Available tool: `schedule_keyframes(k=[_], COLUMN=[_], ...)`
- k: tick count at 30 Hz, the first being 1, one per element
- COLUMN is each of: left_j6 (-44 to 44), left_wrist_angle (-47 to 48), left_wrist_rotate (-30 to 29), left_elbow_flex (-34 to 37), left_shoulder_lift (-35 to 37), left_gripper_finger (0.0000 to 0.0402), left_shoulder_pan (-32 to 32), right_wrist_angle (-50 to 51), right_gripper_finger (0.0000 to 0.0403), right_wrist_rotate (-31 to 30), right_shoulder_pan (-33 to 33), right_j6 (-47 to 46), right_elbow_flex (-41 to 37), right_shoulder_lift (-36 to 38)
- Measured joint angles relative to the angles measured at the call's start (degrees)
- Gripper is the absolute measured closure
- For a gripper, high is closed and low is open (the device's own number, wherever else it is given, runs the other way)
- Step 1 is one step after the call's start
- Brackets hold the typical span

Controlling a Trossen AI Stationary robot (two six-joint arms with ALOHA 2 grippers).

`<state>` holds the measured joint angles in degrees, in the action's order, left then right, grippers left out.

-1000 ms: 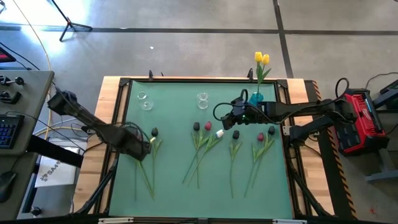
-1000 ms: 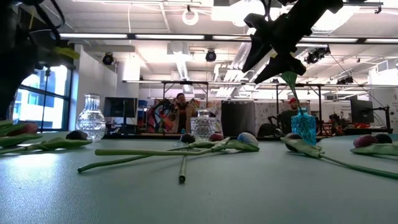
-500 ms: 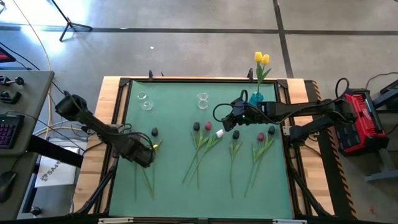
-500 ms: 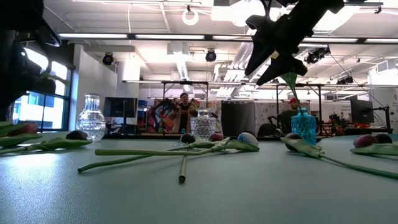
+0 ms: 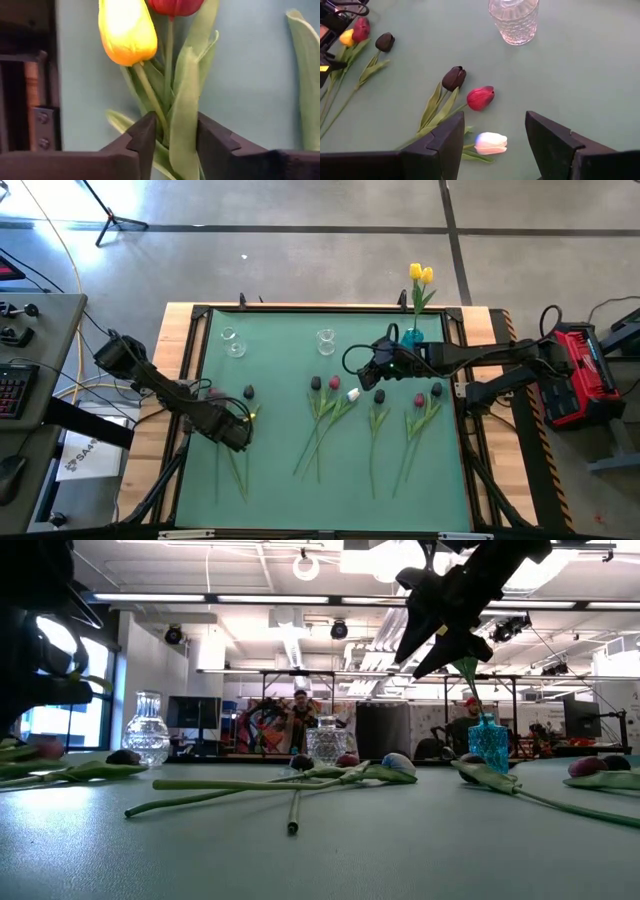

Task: Sort flowers into vase by color
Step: Put the yellow tulip into the blue vase

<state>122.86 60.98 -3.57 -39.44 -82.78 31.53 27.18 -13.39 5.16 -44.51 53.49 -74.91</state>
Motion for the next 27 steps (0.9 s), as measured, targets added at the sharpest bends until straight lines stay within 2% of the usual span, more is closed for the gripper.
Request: schedule_keyframes(k=[6, 12, 16, 19, 23, 25, 27], left_j6=[-0.62, -3.00, -4.82, -8.63, -17.29, -20.94, -24.32], left_wrist_angle=[-1.23, -1.14, -1.15, -1.26, -1.47, -1.51, -1.36], left_wrist_rotate=[-0.22, -2.41, -8.95, -16.28, -25.92, -28.94, -30.10], left_elbow_flex=[0.00, -2.92, -6.84, -9.90, -13.53, -13.97, -13.98], left_shoulder_lift=[0.36, 3.80, 7.95, 10.93, 13.90, 14.90, 15.53], left_gripper_finger=[0.0356, 0.0394, 0.0399, 0.0399, 0.0399, 0.0399, 0.0399], left_shoulder_pan=[0.00, 0.00, 0.00, -0.26, -1.27, -2.05, -2.89], right_wrist_angle=[-0.02, -0.02, -0.42, -2.22, -11.39, -16.20, -19.16], right_gripper_finger=[0.0203, 0.0203, 0.0203, 0.0203, 0.0203, 0.0203, 0.0203], right_wrist_rotate=[0.02, 0.09, 0.92, 3.76, 11.67, 14.80, 15.41], right_shoulder_pan=[0.09, 0.09, 0.09, 0.09, 0.09, 0.09, -0.06], right_j6=[0.00, -0.12, -0.58, -2.10, -4.57, -5.04, -5.13], right_elbow_flex=[0.00, 0.00, 0.00, -0.02, -0.04, -0.04, -0.04], right_shoulder_lift=[0.00, 0.00, 0.00, 0.00, 0.00, 0.00, 0.00])
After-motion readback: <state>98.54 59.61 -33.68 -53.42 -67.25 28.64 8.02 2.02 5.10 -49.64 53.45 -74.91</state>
